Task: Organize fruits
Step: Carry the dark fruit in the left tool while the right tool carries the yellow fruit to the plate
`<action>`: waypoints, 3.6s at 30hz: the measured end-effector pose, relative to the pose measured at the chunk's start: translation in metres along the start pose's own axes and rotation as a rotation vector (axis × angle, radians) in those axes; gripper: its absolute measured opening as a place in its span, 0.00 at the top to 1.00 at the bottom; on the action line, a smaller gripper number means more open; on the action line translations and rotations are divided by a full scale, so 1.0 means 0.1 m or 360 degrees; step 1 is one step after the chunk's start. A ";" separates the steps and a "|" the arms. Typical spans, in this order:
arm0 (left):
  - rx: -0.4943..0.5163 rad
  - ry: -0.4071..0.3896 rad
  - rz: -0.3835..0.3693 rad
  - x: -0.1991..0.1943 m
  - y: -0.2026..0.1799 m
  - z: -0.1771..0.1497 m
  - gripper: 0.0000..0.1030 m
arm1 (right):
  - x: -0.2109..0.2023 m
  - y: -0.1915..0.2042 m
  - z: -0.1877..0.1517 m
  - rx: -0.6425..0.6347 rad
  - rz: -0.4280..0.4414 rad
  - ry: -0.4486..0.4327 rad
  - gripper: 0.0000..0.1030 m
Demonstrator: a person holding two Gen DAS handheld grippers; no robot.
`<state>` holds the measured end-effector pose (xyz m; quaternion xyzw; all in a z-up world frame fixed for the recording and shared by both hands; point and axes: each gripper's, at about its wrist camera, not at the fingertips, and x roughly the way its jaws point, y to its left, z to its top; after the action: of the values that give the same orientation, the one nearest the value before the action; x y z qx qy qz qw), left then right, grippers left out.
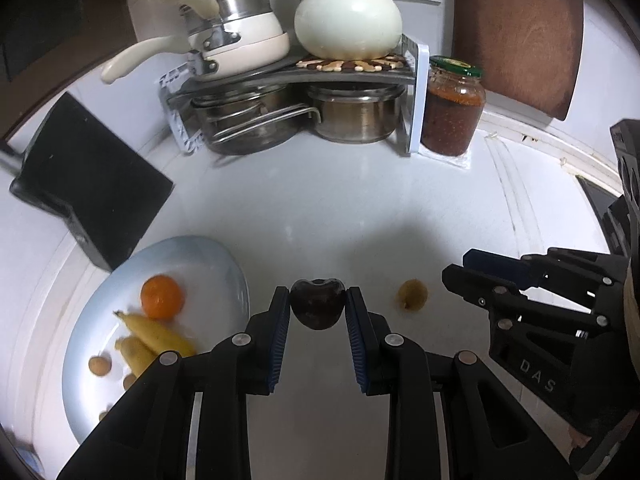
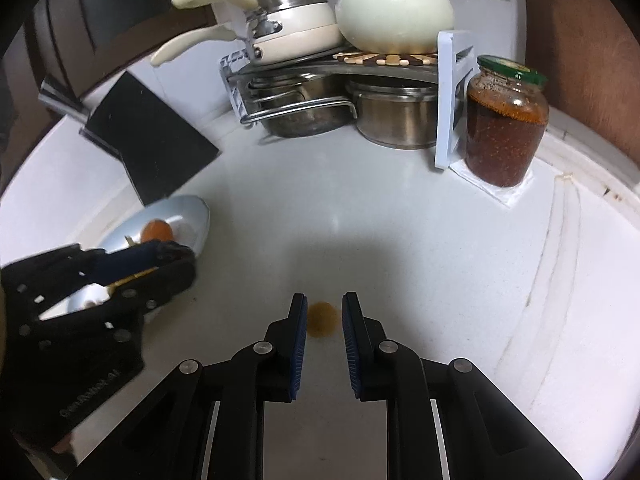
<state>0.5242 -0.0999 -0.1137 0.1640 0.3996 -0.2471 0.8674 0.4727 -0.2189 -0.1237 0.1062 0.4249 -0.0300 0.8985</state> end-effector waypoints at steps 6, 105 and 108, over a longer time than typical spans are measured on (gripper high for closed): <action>-0.0143 0.0036 -0.0032 0.04 0.05 -0.17 0.73 | 0.11 0.00 -0.05 -0.0011 0.0043 0.0044 0.80; -0.0491 0.0009 0.0075 0.03 0.42 -0.53 0.72 | 0.25 0.31 0.06 -0.0228 0.0077 -0.0007 0.77; -0.0500 -0.0014 0.0082 -0.02 0.46 -0.53 0.73 | 0.19 0.36 0.09 -0.0239 0.0095 -0.0031 0.77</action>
<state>0.5165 -0.0357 -0.1410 0.0354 0.4252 -0.1599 0.8902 0.4971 -0.1851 -0.1269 0.0508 0.4140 0.0276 0.9085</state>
